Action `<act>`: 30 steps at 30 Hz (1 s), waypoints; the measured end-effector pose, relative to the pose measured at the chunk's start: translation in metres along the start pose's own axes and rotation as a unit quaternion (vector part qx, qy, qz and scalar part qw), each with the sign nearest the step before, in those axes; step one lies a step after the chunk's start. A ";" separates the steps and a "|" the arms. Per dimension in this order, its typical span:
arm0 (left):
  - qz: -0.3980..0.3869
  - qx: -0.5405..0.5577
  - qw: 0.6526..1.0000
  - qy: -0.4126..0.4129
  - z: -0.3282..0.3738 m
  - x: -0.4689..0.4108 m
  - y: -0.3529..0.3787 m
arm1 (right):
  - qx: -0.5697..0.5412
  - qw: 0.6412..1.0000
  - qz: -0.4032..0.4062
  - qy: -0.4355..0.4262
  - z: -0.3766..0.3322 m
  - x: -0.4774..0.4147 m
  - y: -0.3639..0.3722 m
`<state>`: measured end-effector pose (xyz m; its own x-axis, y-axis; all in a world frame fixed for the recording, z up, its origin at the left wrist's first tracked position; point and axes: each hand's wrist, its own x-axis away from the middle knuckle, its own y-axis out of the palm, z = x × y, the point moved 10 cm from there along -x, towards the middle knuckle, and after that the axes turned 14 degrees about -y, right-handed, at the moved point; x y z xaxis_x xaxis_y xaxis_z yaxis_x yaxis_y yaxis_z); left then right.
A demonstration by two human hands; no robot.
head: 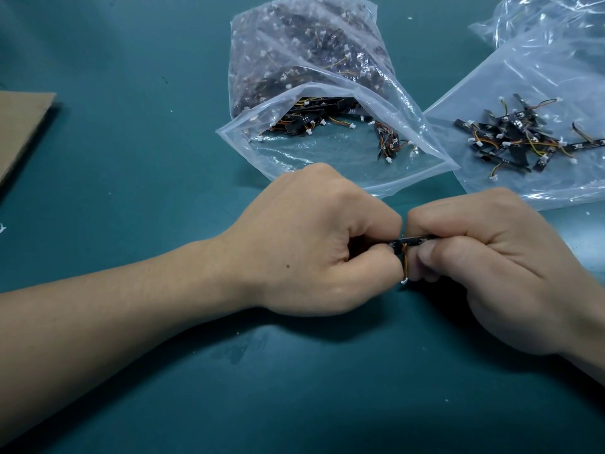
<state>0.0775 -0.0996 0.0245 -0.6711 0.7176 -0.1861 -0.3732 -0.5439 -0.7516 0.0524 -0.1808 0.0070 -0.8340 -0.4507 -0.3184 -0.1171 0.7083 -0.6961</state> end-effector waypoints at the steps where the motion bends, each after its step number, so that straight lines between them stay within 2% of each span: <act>1: 0.000 0.001 1.000 0.001 0.000 0.000 0.000 | -0.002 1.000 -0.001 0.009 0.002 0.001 -0.001; 9: -0.005 0.010 1.000 0.012 0.000 0.000 -0.001 | 0.012 1.000 0.008 -0.017 0.003 0.003 -0.003; 30: -0.003 -0.013 0.999 -0.047 -0.007 -0.002 0.001 | 0.031 0.999 0.010 -0.021 0.005 0.003 -0.002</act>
<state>0.0831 -0.0985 0.0192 -0.7265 0.6763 -0.1215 -0.3618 -0.5268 -0.7692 0.0527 -0.1860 0.0044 -0.8125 -0.4602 -0.3579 -0.0666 0.6832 -0.7272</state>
